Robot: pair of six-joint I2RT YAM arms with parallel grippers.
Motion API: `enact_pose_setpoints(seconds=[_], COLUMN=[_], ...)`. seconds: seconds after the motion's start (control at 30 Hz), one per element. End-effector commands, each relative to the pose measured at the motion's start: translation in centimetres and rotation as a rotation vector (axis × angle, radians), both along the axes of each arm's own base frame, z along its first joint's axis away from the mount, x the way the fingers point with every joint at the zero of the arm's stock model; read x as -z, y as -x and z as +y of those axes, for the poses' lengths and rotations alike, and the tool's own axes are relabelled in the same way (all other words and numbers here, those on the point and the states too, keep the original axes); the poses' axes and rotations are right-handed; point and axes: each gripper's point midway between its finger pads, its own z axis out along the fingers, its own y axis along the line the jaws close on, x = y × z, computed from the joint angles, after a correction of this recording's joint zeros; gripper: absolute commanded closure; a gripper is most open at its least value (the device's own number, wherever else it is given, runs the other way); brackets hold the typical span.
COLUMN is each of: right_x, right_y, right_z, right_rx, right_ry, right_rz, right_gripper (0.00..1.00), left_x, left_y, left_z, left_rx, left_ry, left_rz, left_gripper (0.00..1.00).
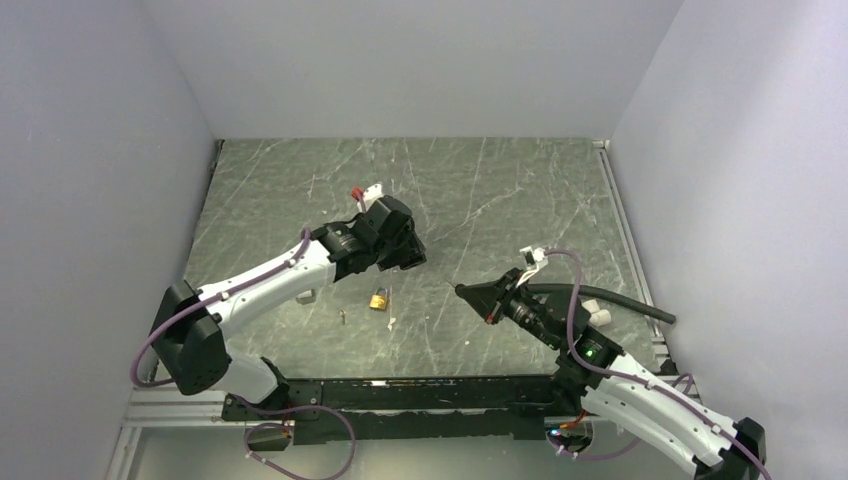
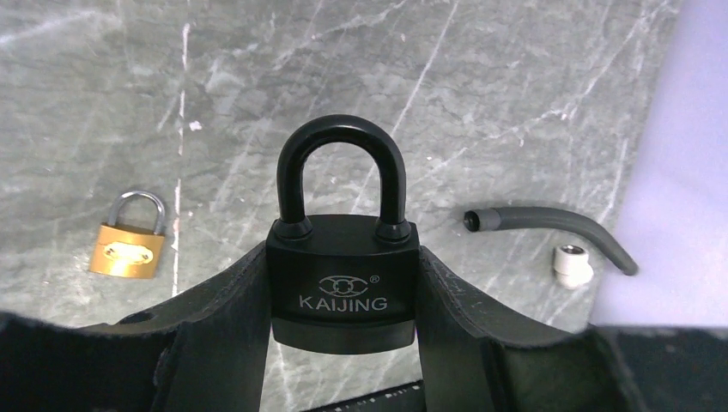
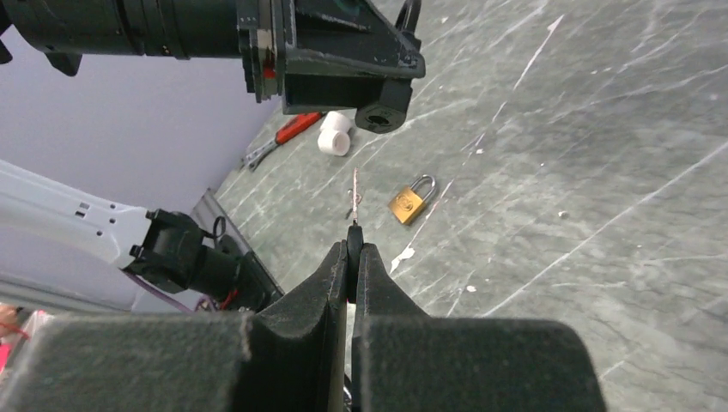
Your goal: Unlock with the key
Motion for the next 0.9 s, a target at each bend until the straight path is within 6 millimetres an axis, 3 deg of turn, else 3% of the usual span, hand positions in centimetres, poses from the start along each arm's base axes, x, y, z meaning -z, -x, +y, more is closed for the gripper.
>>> enact_pose_setpoints(seconds=[0.0, 0.33, 0.87], right_x=[-2.2, -1.8, -1.5], right_y=[0.7, -0.8, -2.5], right_z=[1.9, 3.5, 4.8], right_rx=[-0.096, -0.098, -0.071], right_ry=[-0.098, -0.06, -0.07], right_rz=[-0.04, -0.036, -0.004], right_gripper=[1.0, 1.0, 1.0], left_x=[-4.5, -3.4, -3.0], left_y=[0.0, -0.1, -0.2], left_z=[-1.9, -1.1, -1.2], left_rx=[0.015, -0.039, -0.053], left_ry=[0.224, 0.344, 0.407], left_rz=[-0.022, 0.125, 0.144], left_gripper=[1.0, 1.0, 1.0])
